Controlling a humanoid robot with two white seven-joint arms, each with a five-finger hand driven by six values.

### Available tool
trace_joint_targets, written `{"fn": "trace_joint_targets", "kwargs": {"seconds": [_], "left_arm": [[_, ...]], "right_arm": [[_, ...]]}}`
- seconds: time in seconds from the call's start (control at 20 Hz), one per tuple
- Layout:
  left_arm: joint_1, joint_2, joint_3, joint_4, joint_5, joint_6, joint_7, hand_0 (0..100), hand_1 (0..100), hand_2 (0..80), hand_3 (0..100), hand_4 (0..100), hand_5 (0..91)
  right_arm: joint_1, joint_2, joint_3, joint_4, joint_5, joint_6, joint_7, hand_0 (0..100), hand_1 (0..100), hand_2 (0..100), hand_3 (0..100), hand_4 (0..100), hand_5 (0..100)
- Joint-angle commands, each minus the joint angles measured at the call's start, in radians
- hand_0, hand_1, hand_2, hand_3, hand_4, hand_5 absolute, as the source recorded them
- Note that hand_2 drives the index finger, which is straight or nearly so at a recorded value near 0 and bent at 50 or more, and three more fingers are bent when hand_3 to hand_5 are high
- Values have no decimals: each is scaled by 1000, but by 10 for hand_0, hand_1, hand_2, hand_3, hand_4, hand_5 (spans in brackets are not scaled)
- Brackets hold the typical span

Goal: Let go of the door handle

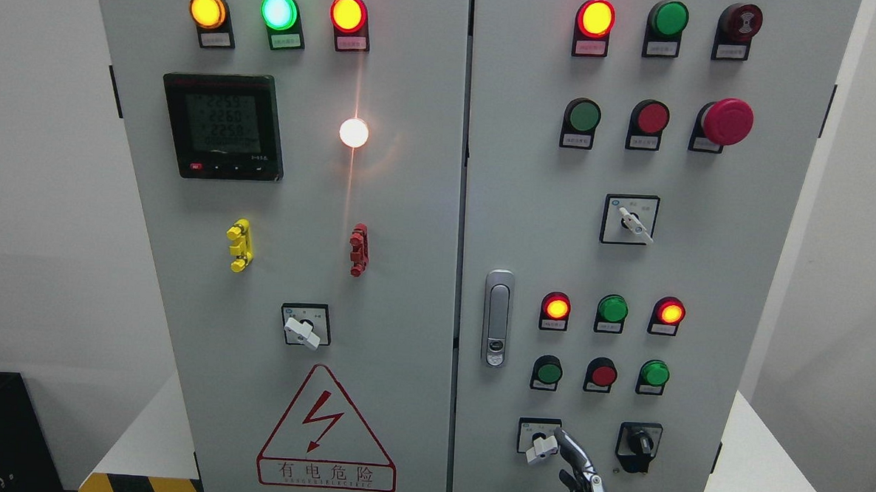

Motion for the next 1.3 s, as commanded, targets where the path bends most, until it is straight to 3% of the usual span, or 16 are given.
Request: {"fn": "trace_joint_targets", "kwargs": {"seconds": [0.0, 0.5, 0.75, 0.85, 0.9, 1.25], "left_arm": [[0, 0, 0, 0, 0, -1, -1, 120, 556, 0, 0, 0, 0], [0, 0, 0, 0, 0, -1, -1, 120, 556, 0, 0, 0, 0], [0, 0, 0, 0, 0, -1, -1, 120, 556, 0, 0, 0, 0], [0, 0, 0, 0, 0, -1, -1, 120, 556, 0, 0, 0, 0], [0, 0, 0, 0, 0, -1, -1, 120, 556, 0, 0, 0, 0], [0, 0, 0, 0, 0, -1, -1, 120, 556, 0, 0, 0, 0]], "right_arm": [[-1, 0, 5, -2, 0, 1, 0, 387, 165, 0, 141, 111, 53], [-3, 0, 5, -2, 0, 2, 0, 385, 176, 0, 169, 153, 85], [-14, 0, 3, -3, 32, -1, 0, 383, 198, 0, 283, 344, 182], [-21, 2, 3, -3, 55, -6, 0, 385, 213, 0, 340, 423, 276], [-26, 3, 4, -5, 63, -9, -2, 390, 222, 0, 390, 479, 385], [-57, 11, 1, -8, 155, -9, 0, 423, 297, 0, 575, 688, 706]]}}
